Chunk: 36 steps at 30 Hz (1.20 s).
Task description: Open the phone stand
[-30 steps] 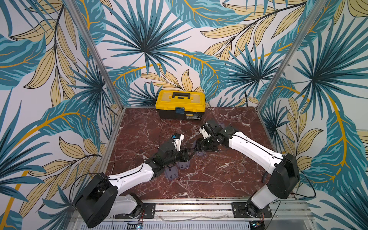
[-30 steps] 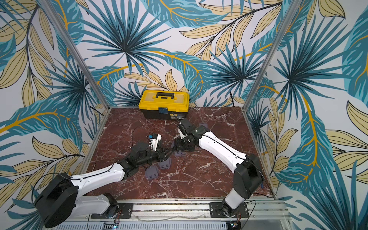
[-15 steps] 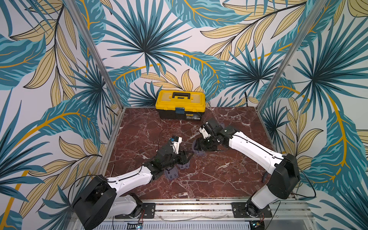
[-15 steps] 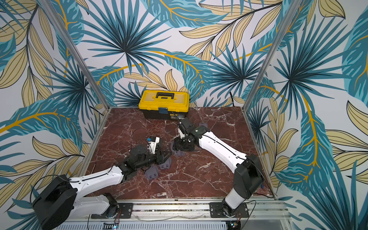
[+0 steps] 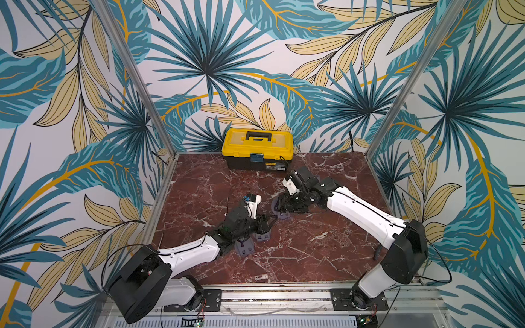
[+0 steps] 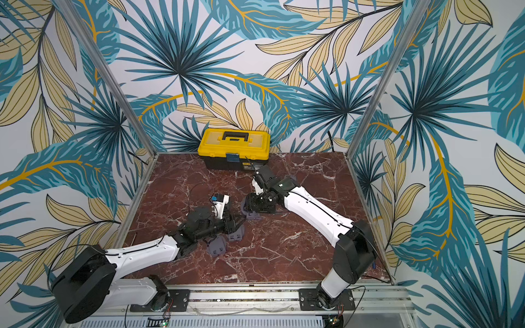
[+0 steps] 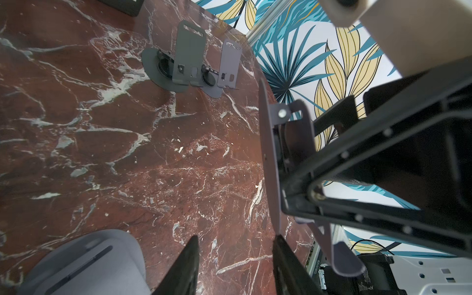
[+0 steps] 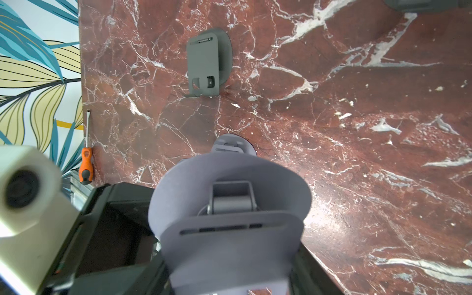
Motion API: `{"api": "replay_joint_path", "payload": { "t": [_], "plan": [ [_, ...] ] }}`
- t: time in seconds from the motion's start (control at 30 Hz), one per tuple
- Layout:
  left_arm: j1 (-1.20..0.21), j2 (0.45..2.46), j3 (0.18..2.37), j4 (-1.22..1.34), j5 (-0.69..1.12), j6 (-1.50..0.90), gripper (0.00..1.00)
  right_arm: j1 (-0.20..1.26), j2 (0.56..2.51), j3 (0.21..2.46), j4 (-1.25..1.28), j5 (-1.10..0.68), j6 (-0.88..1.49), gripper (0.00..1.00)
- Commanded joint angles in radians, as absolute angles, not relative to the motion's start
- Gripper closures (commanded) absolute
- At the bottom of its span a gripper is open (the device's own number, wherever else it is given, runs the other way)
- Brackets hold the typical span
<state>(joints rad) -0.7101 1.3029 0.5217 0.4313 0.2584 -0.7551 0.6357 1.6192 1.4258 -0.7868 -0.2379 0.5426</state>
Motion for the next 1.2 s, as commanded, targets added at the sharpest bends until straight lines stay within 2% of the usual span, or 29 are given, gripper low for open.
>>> {"api": "replay_joint_path", "payload": {
  "t": [0.0,0.2,0.43,0.6,0.97,1.17],
  "plan": [
    [-0.712,1.325,0.565,0.496,0.261,-0.741,0.54,0.634,1.594,1.441,-0.78,-0.261,0.549,0.61],
    [-0.713,1.365,0.593,0.524,0.274,-0.741,0.55,0.634,1.592,1.43,-0.776,-0.261,0.55,0.61],
    [-0.712,1.378,0.6,0.544,0.265,-0.737,0.62,0.634,1.608,1.429,-0.75,-0.284,0.56,0.61],
    [-0.713,1.382,0.6,0.552,0.247,-0.735,0.7,0.634,1.61,1.414,-0.73,-0.295,0.573,0.61],
    [-0.71,1.382,0.605,0.563,0.224,-0.712,0.96,0.634,1.584,1.358,-0.693,-0.323,0.594,0.61],
    [-0.703,1.372,0.583,0.563,0.209,-0.696,1.0,0.633,1.561,1.324,-0.685,-0.328,0.605,0.61]
  ]
}}
